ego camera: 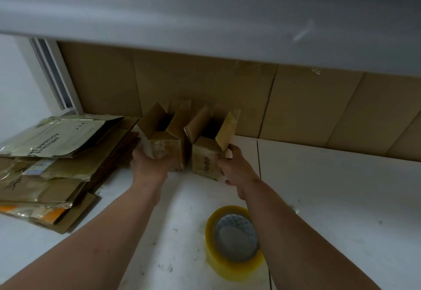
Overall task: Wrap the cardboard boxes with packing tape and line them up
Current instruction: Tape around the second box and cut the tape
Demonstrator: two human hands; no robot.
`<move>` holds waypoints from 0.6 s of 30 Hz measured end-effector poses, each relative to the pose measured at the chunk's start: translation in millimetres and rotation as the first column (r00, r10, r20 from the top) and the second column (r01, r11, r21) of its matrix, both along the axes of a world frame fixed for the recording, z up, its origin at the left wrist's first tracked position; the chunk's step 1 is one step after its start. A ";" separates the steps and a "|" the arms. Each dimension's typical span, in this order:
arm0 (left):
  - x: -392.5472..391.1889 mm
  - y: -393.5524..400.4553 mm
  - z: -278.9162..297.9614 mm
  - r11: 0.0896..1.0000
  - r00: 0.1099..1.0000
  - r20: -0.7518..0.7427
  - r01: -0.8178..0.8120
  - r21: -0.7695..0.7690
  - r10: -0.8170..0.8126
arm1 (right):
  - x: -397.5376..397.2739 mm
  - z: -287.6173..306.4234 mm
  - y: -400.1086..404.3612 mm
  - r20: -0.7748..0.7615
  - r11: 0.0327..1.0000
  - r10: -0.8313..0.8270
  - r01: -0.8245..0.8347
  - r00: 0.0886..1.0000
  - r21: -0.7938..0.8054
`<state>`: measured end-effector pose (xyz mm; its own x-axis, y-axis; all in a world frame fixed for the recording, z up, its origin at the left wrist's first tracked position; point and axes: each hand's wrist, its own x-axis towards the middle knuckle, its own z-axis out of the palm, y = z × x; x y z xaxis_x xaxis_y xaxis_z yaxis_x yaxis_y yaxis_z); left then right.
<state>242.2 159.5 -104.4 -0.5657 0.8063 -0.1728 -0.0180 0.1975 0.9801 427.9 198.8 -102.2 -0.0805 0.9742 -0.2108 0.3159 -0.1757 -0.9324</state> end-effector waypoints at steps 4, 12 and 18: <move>-7.7 3.3 7.1 0.967 0.966 0.056 0.253 0.015 -0.254 | -13.5 1.1 8.1 0.070 1.000 0.011 -0.012 0.997 0.014; -31.6 17.6 15.6 0.901 0.899 0.051 0.434 0.022 -0.434 | -43.3 0.6 24.9 0.062 0.998 -0.062 0.064 0.996 -0.027; -45.6 25.4 16.1 0.867 0.865 0.075 0.498 0.005 -0.497 | -55.9 -8.8 23.9 -0.188 0.978 -0.180 0.156 0.966 -0.137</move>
<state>196.6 184.9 -88.3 -0.0758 0.9746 -0.2109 0.0169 0.2128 0.9770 372.0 222.7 -111.0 0.0300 0.9458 -0.3234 0.0832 -0.3248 -0.9421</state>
